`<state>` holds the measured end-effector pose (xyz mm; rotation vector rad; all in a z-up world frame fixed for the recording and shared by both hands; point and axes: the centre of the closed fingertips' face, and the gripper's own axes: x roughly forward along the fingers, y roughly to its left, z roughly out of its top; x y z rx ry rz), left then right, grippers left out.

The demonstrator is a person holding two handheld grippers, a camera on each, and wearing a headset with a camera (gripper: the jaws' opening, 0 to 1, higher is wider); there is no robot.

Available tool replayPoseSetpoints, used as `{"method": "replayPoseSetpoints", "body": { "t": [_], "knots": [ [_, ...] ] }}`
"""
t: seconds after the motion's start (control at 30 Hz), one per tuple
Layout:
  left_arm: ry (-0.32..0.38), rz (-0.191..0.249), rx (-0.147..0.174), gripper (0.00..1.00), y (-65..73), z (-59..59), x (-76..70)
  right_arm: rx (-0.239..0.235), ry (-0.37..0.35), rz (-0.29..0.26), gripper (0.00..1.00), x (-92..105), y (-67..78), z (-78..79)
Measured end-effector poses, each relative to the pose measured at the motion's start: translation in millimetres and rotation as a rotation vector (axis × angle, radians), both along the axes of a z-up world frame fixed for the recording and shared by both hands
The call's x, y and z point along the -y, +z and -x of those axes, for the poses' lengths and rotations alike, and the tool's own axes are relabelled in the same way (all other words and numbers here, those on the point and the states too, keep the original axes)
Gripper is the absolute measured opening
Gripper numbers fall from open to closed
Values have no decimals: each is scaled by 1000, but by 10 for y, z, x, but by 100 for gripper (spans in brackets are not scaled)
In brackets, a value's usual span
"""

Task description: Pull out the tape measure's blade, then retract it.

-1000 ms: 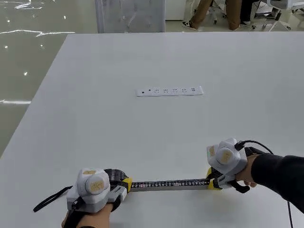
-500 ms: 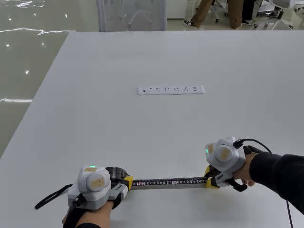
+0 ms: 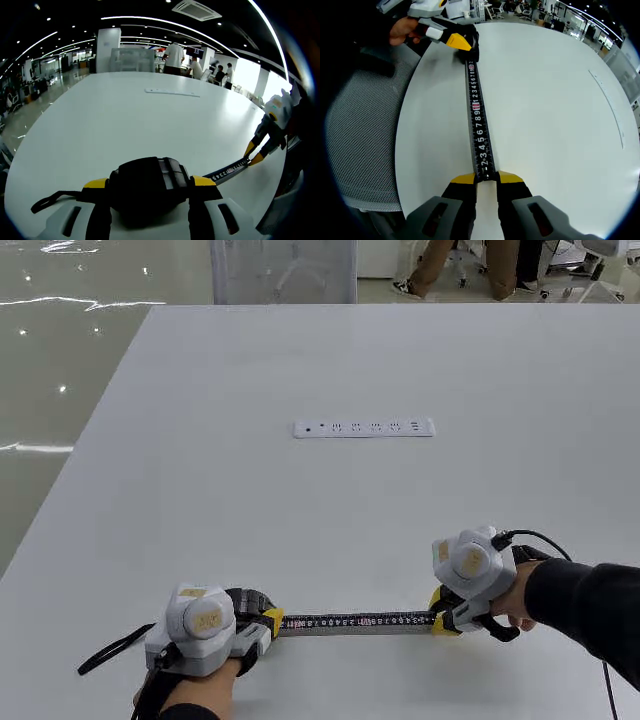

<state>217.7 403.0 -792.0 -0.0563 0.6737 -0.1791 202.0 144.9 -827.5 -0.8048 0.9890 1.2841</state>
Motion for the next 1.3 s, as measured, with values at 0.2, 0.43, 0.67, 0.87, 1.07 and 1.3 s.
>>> {"method": "replayPoseSetpoints", "body": {
  "t": [0.2,0.43,0.67,0.87,1.07,1.3],
  "knots": [
    [-6,3,0,58,-1,-3,-1,-3,3,-13,11,-32,-2,-1],
    [-6,4,-1,58,1,-1,0,-6,-2,-18,11,-85,0,0],
    [-7,5,-2,58,4,-1,2,-2,-2,-29,12,-157,4,2],
    [-8,6,-3,58,3,-3,2,-3,-8,-39,12,-209,2,-2],
    [-10,8,-5,58,1,-1,0,-5,-9,-44,12,-253,-2,-2],
    [-14,9,-7,58,-1,0,0,-7,-1,-49,12,-309,-2,-2]
  ]
}}
